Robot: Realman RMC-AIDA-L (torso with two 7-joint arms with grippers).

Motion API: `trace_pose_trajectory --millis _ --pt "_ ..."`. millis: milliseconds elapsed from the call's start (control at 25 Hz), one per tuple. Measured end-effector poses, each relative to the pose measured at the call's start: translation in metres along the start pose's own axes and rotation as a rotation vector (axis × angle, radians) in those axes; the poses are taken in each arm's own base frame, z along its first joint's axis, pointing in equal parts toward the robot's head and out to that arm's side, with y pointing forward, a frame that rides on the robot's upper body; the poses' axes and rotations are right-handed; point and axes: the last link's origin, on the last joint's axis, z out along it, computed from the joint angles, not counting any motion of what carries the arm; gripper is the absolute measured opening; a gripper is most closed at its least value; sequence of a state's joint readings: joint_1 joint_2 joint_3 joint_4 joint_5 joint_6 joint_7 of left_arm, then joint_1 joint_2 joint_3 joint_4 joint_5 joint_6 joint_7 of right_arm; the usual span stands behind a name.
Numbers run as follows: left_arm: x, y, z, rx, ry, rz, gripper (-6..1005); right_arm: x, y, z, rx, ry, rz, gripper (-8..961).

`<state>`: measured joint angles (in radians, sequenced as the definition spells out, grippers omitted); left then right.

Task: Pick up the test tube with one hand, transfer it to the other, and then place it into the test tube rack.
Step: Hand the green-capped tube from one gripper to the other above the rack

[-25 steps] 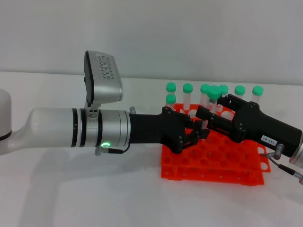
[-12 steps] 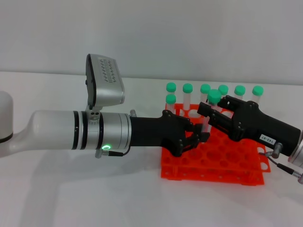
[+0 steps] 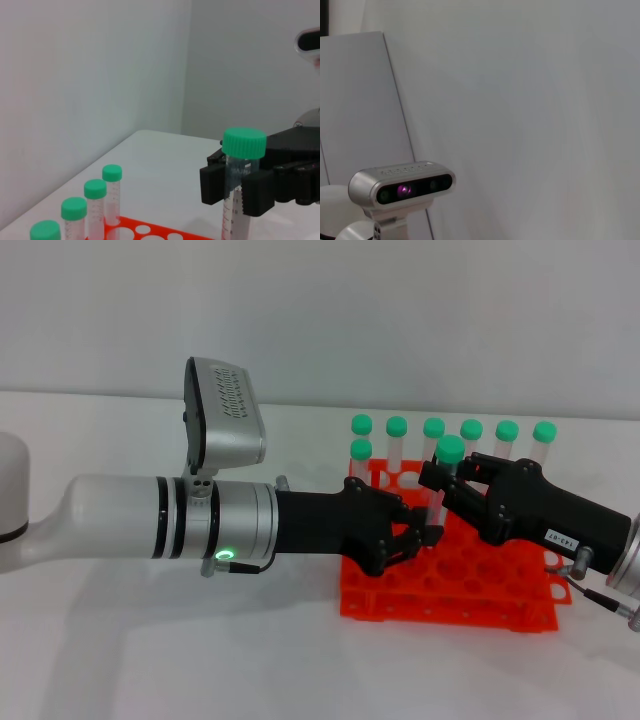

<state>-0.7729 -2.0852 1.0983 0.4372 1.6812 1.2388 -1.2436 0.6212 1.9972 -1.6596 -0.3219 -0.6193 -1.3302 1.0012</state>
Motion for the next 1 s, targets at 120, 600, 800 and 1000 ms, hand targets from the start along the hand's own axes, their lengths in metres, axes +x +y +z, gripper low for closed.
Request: trace_pose_trajectory --millis 120,600,800,1000 --pt "-0.0008 0.0001 -0.0005 0.001 0.0 -0.002 188 0.0 0.0 0.0 0.0 0.0 -0.001 225" --pt "-0.007 -0.0023 -0.0009 0.035 -0.015 0.004 214 -0.0008 -0.0004 0.0006 0.0 -0.001 -0.004 212" --pt "-0.009 -0.001 0.0001 0.03 -0.026 0.033 232 -0.0019 -0.0001 0.0018 -0.004 -0.005 -0.003 207" --pt "-0.01 -0.001 -0.0021 0.045 -0.002 0.033 360 -0.0024 -0.0004 0.0018 -0.004 -0.005 -0.003 201"
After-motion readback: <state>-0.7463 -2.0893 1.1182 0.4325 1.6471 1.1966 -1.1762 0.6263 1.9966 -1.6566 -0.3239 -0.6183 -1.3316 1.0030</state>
